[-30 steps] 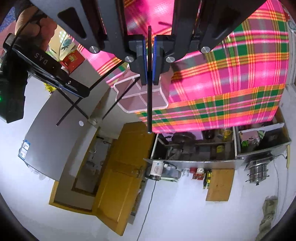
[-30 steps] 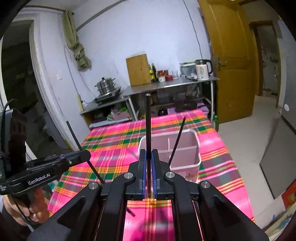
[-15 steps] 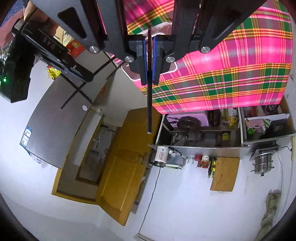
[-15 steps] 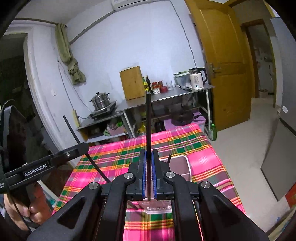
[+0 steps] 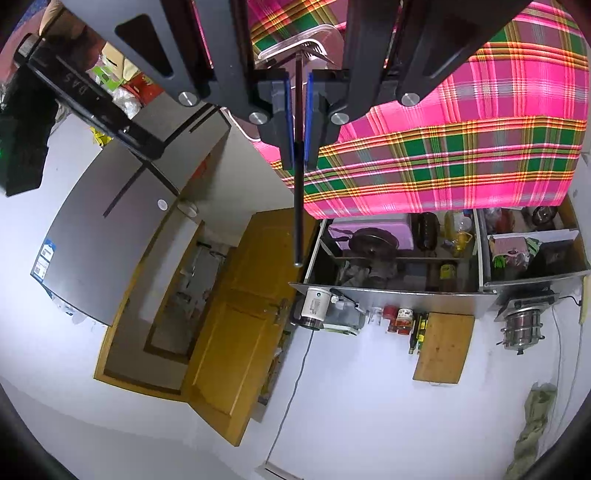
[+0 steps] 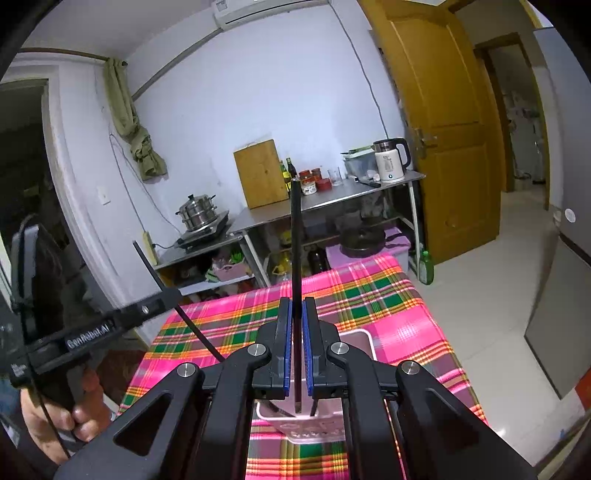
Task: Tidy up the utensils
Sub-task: 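Lift the right tool's chopstick over the pink holder while the left tool carries its chopstick there, then lower the chopsticks into the holder and open both tools, then move both open tools back down toward the remaining chopsticks, then close the right tool on a light wooden chopstick while the left tool grasps another wooden chopstick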
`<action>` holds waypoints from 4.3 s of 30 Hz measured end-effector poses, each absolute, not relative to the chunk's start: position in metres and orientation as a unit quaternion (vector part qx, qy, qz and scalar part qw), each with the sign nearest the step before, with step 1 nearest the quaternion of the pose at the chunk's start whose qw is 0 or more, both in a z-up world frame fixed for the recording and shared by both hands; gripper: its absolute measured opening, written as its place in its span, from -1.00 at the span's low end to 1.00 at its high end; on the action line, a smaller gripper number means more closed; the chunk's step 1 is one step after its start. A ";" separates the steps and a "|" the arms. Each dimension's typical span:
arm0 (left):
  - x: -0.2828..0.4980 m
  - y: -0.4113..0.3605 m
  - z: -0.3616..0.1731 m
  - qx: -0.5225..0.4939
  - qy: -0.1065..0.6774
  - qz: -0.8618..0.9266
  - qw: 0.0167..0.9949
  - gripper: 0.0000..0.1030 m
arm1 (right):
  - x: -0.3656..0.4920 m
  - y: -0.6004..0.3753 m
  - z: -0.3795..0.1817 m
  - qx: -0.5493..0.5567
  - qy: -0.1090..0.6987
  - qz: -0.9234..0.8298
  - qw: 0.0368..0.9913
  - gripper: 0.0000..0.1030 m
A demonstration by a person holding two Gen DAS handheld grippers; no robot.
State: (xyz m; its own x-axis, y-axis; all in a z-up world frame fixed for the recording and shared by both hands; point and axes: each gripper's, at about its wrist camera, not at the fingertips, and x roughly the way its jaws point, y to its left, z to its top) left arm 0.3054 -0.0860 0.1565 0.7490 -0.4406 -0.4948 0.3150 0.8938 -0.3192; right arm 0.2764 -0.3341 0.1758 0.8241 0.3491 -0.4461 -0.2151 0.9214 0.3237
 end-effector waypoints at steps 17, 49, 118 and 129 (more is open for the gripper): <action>0.319 -0.092 0.077 -0.097 0.351 -0.201 0.909 -0.90 | 0.304 -0.311 0.089 0.108 0.352 0.148 0.918 -0.89; 0.182 -0.033 0.087 -0.068 0.311 -0.127 0.939 -0.59 | 0.195 -0.291 0.092 0.101 0.339 0.190 0.916 -0.46; 0.215 0.056 -0.088 -0.112 0.449 -0.012 0.887 -0.60 | 0.239 -0.133 -0.063 -0.004 0.491 0.252 0.834 -0.84; 0.216 0.065 -0.088 -0.120 0.453 -0.003 0.883 -0.80 | 0.249 -0.156 -0.061 0.020 0.504 0.223 0.834 -0.85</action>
